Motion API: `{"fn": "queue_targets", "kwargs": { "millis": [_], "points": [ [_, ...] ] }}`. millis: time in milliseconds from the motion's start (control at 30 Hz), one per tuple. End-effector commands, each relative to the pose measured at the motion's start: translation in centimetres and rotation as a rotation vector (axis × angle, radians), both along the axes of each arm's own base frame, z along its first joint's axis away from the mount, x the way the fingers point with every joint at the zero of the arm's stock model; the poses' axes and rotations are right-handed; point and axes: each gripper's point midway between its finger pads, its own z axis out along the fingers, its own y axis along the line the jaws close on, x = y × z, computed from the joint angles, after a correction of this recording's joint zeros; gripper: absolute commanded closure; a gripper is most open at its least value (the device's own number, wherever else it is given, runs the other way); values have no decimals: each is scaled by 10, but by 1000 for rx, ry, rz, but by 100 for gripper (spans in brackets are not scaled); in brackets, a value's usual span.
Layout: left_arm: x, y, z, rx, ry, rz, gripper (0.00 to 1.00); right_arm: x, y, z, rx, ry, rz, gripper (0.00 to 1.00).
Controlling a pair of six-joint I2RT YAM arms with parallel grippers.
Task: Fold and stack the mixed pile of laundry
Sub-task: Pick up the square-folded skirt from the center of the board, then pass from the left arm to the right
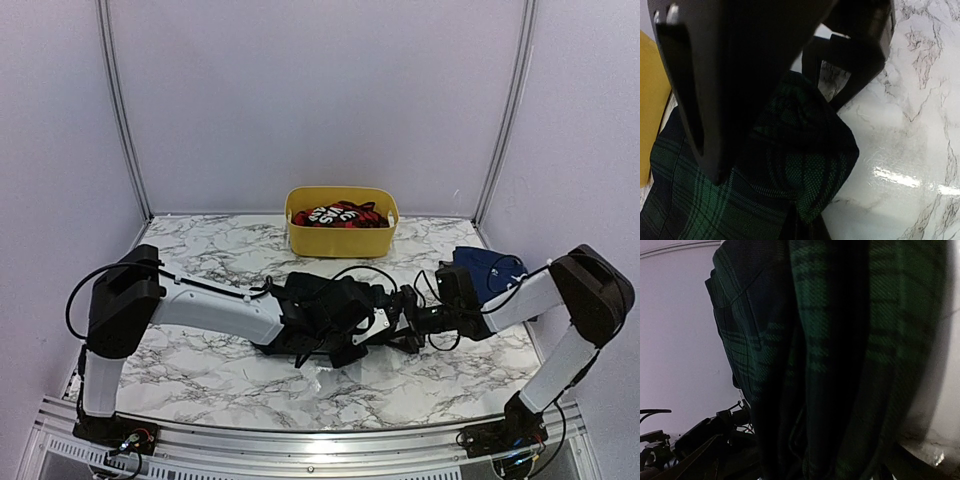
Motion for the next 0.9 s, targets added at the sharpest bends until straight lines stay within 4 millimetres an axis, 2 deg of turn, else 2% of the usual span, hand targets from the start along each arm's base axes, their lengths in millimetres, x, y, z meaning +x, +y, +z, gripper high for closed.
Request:
{"fn": "queue_targets", "kwargs": {
  "millis": [0,267,400,467,500,533,600,633,700,767,867],
  "points": [
    [-6,-12,32,-121,28,-12,100,13,16,-2,40,17,-51,6],
    [-8,-16,37,-167,39,-4,100,36,45,-3,59,21,-116,19],
    [-8,-17,40,-189,35,-6,100,39,45,-18,50,60,-166,29],
    [-8,-16,39,-191,35,-8,100,39,46,-22,56,69,-176,40],
    [-8,-16,39,-193,35,-7,100,39,47,-23,63,69,-172,50],
    [-8,-16,39,-192,33,-5,100,41,49,-20,77,55,-165,65],
    [-6,-15,43,-198,29,4,98,42,51,-15,79,35,-152,85],
    [-6,-13,47,-200,27,11,90,43,51,-12,62,22,-140,92],
    [-3,-9,57,-210,26,39,66,44,50,-7,-11,-9,-105,100],
    [-1,3,64,-204,39,77,49,44,46,3,-94,-54,-63,100],
    [4,27,85,-246,66,153,26,42,34,21,-203,-119,-14,100]
  ]
}}
